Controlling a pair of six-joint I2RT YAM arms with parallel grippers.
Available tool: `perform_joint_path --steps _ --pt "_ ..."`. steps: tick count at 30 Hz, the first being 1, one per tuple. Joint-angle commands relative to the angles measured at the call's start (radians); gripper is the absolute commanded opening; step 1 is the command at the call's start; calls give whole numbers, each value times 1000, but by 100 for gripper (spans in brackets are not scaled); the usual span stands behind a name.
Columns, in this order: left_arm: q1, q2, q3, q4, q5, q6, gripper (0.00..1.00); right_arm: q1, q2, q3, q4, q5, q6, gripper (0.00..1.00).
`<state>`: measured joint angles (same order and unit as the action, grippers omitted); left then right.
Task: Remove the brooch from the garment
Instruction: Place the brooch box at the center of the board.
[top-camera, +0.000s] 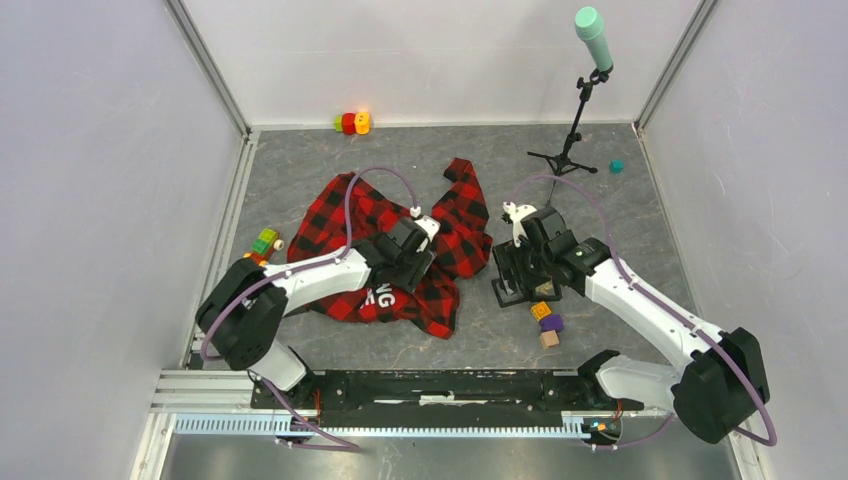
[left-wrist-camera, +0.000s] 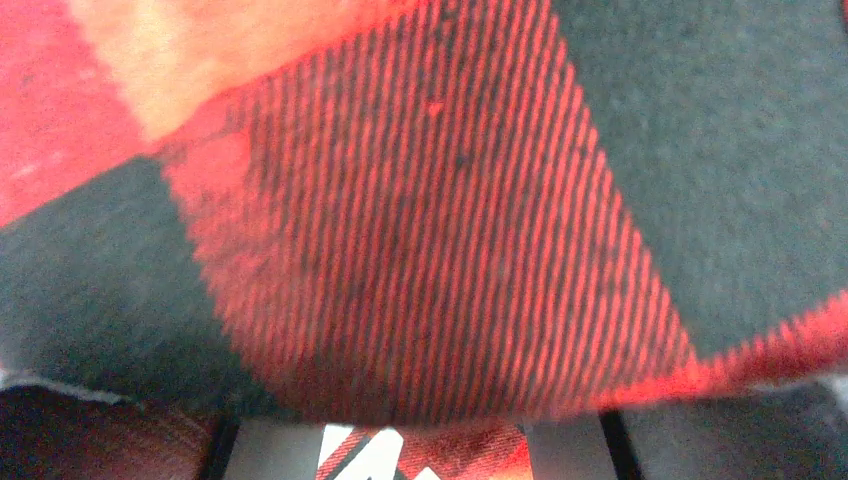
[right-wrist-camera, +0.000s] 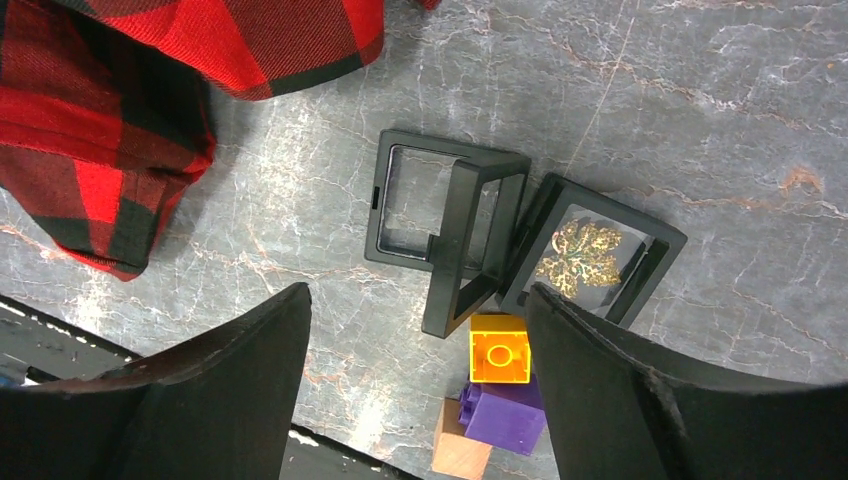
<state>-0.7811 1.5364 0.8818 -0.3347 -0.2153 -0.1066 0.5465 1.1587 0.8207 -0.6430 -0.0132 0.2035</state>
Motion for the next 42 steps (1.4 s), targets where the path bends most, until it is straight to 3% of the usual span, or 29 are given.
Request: perform_joint_path --steps 1,3,6,9,15,23,26,29,32,37,42 --pt "-3 52 59 14 -14 38 67 5 -23 37 29 -36 -20 84" --pt "-2 72 73 -4 -39 25 63 7 -26 47 29 -39 -21 84" --pt "-3 59 70 -2 -71 4 38 6 -32 60 35 -47 -19 84" --pt "3 -19 36 40 -38 -16 31 7 -35 72 58 -82 -18 84" --pt "130 -184 -55 157 305 -138 28 17 -95 35 251 -311 -61 81" --pt "237 -284 -163 385 721 -427 29 26 -71 2 551 -584 -31 78" --pt "291 -313 -230 549 873 -596 29 29 -106 -54 755 -673 -20 73" --pt "335 -296 -272 707 997 -806 28 35 -175 -136 910 -652 -82 72" --pt "347 -259 -278 829 1084 -993 27 39 -235 -250 1095 -658 -158 70" --pt "347 -260 -291 990 1151 -1189 28 51 -297 -417 1404 -670 -239 78" --pt "345 -315 -295 1000 1175 -1236 30 93 -244 -406 1460 -699 -284 78"
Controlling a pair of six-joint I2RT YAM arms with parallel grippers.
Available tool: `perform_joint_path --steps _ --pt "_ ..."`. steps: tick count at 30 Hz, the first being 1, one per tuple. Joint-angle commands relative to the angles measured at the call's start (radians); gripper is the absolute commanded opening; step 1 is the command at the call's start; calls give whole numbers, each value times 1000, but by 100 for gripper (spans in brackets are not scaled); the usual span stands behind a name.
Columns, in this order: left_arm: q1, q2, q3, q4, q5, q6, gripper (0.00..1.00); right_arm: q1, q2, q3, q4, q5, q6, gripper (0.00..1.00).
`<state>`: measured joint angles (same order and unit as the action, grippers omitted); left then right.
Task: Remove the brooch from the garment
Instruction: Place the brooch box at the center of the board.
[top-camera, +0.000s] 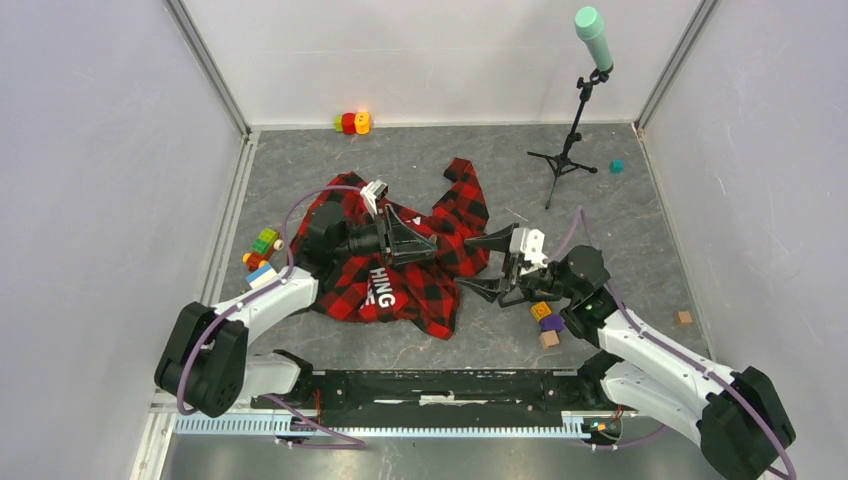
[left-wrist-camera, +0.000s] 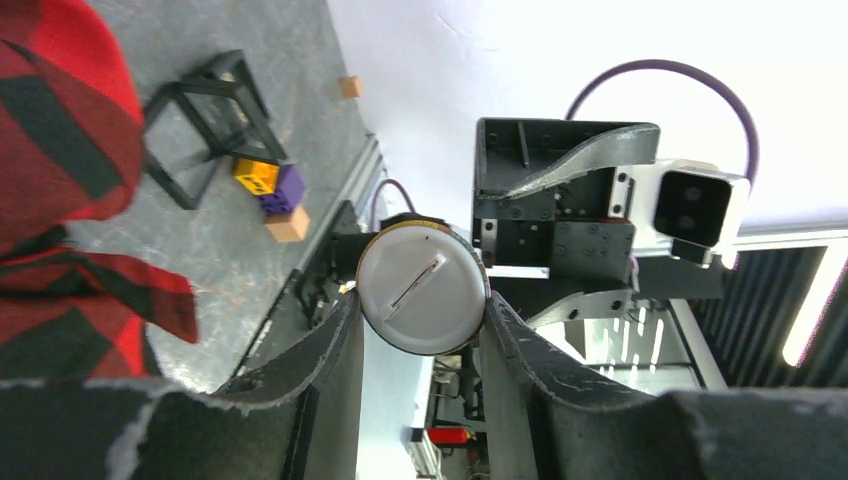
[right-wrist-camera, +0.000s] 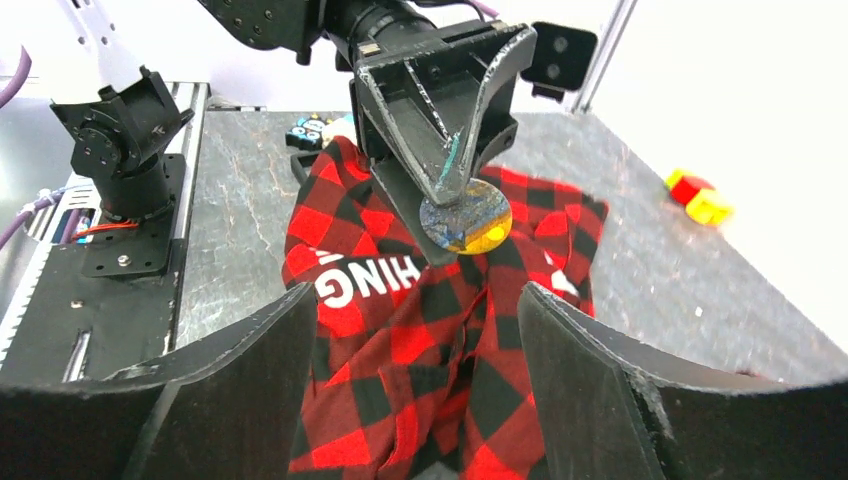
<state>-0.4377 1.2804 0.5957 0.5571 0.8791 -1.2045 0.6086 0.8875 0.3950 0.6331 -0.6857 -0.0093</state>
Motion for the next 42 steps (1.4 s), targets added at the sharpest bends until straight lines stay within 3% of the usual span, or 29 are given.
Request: perform_joint_path --steps 1,7,12,23,29,42 --pt "2 -68 -11 108 86 -143 30 41 40 26 188 -13 -79 77" --pt "0 -93 -29 142 91 -177 32 130 106 94 140 140 -124 73" --pt "-1 -93 -36 155 95 -181 33 187 136 136 110 297 -123 78" --pt "-4 -61 -51 264 100 -232 33 262 214 212 18 354 -193 78" --pt "-4 -73 -54 268 96 -231 34 261 227 220 26 365 -175 68" --pt "-6 -65 -62 279 98 -229 35 263 240 215 76 360 -131 64"
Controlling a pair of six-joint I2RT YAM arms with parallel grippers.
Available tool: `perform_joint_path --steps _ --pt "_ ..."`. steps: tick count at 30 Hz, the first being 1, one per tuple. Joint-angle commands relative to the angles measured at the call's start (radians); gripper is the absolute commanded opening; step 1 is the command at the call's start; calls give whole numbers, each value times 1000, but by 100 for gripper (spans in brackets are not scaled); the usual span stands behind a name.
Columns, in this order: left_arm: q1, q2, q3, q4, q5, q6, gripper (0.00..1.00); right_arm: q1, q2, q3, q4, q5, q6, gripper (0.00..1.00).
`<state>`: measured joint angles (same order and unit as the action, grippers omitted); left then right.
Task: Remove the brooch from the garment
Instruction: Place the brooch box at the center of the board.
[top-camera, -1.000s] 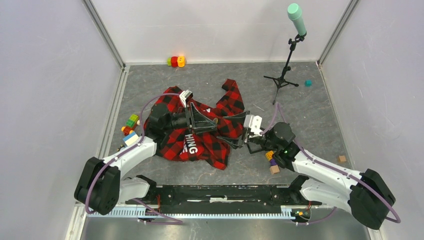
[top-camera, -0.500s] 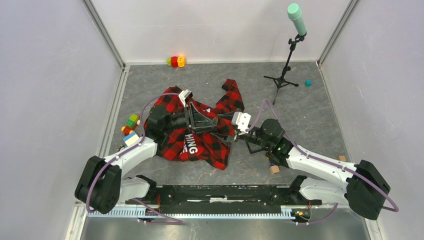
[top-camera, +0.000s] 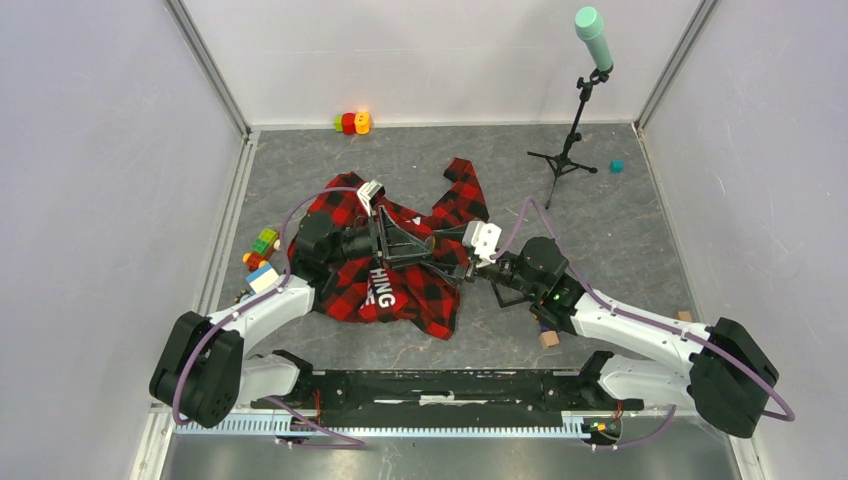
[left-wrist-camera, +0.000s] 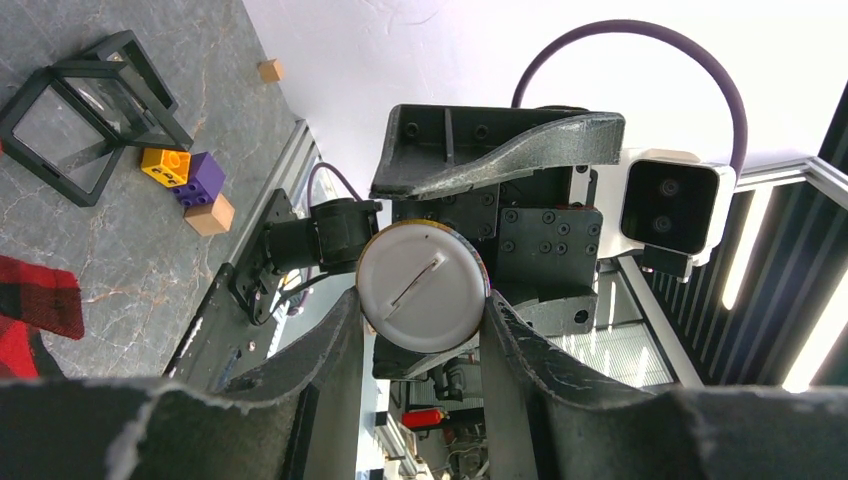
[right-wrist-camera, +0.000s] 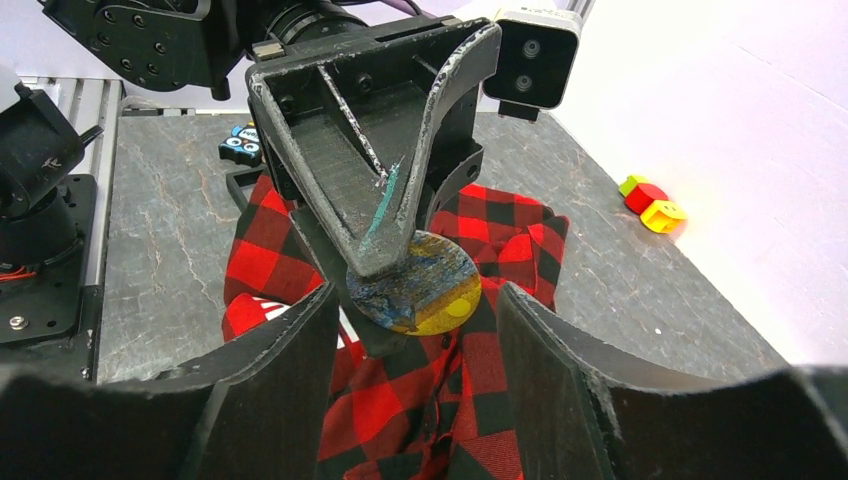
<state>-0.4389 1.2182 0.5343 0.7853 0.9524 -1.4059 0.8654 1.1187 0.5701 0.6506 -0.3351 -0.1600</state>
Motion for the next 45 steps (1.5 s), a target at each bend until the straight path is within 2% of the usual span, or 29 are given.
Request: perform_joint_path --steps 1,10,11,12,15,16,18,19,21,23,26,28,32,40,44,45 --pt "-4 -3 -1 51 25 -27 35 5 9 40 64 9 23 63" --pt "-8 7 -8 58 28 -23 39 6 19 42 93 23 79 46" --pt "-8 9 -10 58 26 -18 43 7 21 49 78 31 92 45" --pt "-8 10 -12 60 26 -10 53 6 24 59 56 36 106 42" --pt "-4 -9 -23 61 15 25 73 7 36 125 -110 37 130 39" --pt "2 -22 -25 48 8 43 83 6 37 140 -158 40 136 38" --pt "12 -54 -16 -54 -15 126 97 6 27 151 -259 48 145 38" --pt "17 -71 -10 -120 -31 166 100 7 18 149 -294 53 151 39" --pt "37 -130 7 -273 -93 265 100 6 4 147 -381 54 158 39" --pt "58 -224 44 -542 -202 436 100 6 -3 151 -487 35 158 37" --pt "60 -372 115 -908 -514 667 100 7 16 159 -624 17 231 35" --pt "60 -462 123 -1018 -688 744 100 14 51 178 -711 4 263 34" --pt "60 -552 74 -1062 -816 781 100 52 147 236 -822 35 291 31" --pt "57 -520 12 -1070 -824 780 100 137 390 405 -876 123 296 33" --pt "51 -527 -14 -1044 -861 772 100 142 489 478 -900 214 305 40" --pt "49 -529 -25 -1037 -871 772 100 142 509 492 -906 231 305 44"
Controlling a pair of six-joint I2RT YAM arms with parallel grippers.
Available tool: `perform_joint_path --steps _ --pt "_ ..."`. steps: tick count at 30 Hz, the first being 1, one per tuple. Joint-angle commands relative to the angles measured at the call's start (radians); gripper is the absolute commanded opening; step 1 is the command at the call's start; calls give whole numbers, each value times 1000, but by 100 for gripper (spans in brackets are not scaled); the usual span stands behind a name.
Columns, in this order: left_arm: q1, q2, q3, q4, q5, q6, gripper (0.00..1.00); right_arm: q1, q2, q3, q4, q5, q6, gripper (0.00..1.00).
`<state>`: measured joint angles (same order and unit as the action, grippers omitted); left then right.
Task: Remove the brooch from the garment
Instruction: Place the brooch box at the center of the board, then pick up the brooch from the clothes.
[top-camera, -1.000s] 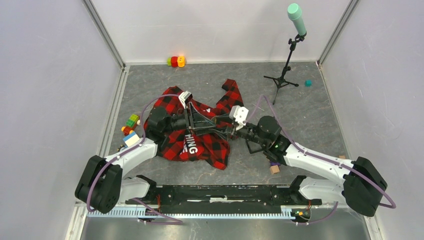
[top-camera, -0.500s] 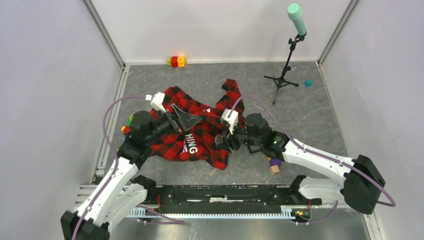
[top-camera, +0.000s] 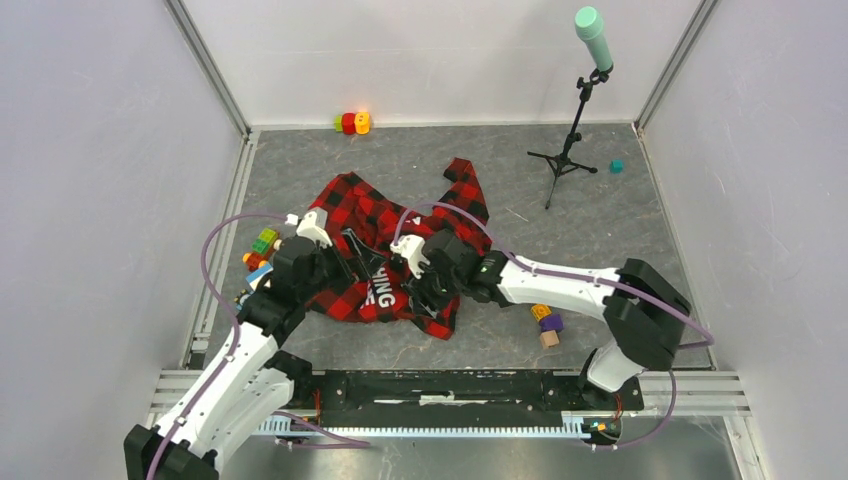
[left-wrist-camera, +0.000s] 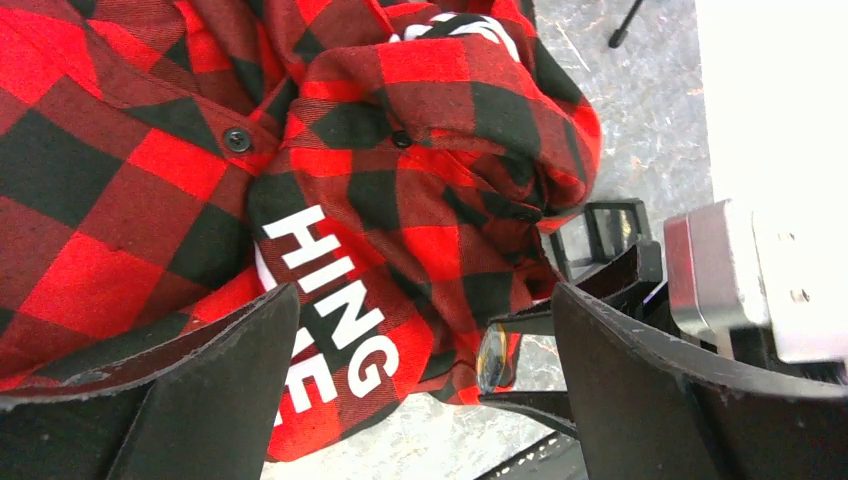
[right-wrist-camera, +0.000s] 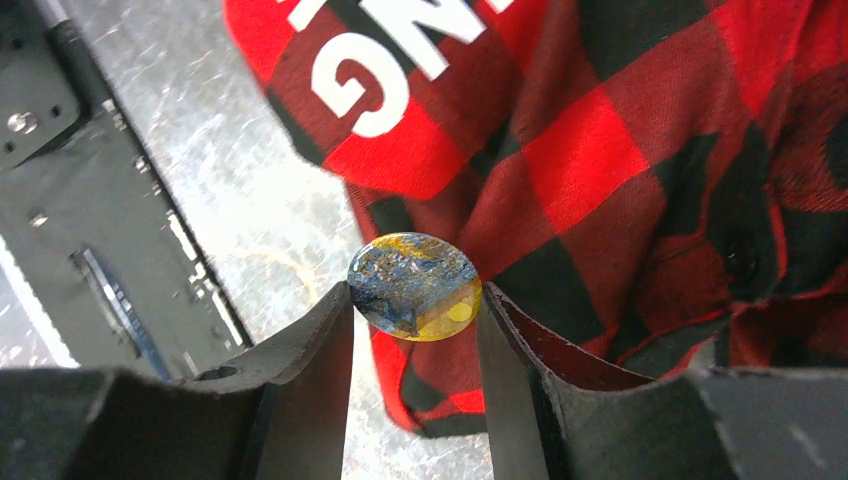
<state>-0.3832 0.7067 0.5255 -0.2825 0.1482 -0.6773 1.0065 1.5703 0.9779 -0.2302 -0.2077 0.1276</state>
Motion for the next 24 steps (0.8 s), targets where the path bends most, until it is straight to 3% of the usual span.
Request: perform_joint_path --steps 1,3,5,7,12,16,24 --pt "-10 -20 -24 34 -81 46 99 1 71 96 -32 109 18 51" --pt "-23 -23 -37 29 -120 62 98 1 83 106 -31 105 18 73" --pt "-46 -27 -49 19 -176 73 98 1 64 93 -15 102 17 87" --pt "-81 -31 -61 19 -222 74 98 0 31 70 6 109 13 93" --pt "-229 -6 -62 29 -334 112 98 -19 -99 2 45 78 12 91" --pt "-422 79 -25 11 -461 186 88 -46 -248 -79 57 105 8 90" --pt "-578 270 95 -61 -406 276 89 -121 -602 -237 60 200 45 90"
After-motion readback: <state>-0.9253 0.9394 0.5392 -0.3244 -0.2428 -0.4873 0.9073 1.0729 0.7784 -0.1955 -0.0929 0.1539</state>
